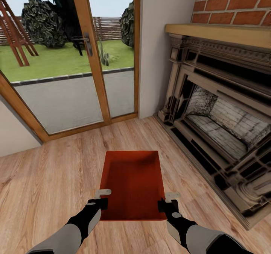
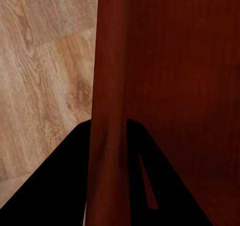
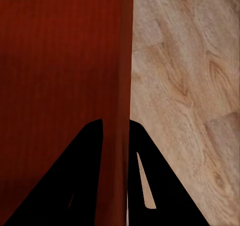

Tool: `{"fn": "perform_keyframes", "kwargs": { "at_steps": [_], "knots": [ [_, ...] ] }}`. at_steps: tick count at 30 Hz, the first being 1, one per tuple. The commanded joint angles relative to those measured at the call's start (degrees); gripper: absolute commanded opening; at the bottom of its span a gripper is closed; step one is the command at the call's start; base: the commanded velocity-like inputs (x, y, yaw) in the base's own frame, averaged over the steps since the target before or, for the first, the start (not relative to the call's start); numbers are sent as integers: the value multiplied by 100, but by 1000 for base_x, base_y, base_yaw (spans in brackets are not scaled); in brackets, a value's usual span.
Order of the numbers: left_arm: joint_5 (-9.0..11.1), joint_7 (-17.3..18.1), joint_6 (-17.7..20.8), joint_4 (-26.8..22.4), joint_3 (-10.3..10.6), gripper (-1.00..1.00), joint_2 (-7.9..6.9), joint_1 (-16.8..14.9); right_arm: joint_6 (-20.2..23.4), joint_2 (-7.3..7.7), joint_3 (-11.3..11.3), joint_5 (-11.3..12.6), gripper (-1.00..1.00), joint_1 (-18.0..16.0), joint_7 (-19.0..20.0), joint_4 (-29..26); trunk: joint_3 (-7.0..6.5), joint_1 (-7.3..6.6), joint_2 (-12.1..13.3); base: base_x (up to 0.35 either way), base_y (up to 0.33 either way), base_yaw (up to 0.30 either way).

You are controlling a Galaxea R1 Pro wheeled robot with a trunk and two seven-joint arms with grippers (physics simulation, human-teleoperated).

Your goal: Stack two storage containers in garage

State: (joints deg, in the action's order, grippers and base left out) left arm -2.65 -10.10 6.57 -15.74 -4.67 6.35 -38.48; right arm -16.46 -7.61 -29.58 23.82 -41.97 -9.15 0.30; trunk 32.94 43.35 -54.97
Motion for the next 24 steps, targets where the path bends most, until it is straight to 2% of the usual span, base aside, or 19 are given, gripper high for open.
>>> {"fn": "perform_keyframes", "kwargs": {
  "at_steps": [1,24],
  "knots": [
    [-131,-97,45,-17,-148,-100,6,2,-50,-1,40,167,-100,-4,-42,14,-5,0,-3,0,0,0],
    [-131,-97,42,-20,-148,-100,6,-1,-50,0,40,167,-100,-4,-38,14,-216,0,-3,0,0,0]
  ]
}}
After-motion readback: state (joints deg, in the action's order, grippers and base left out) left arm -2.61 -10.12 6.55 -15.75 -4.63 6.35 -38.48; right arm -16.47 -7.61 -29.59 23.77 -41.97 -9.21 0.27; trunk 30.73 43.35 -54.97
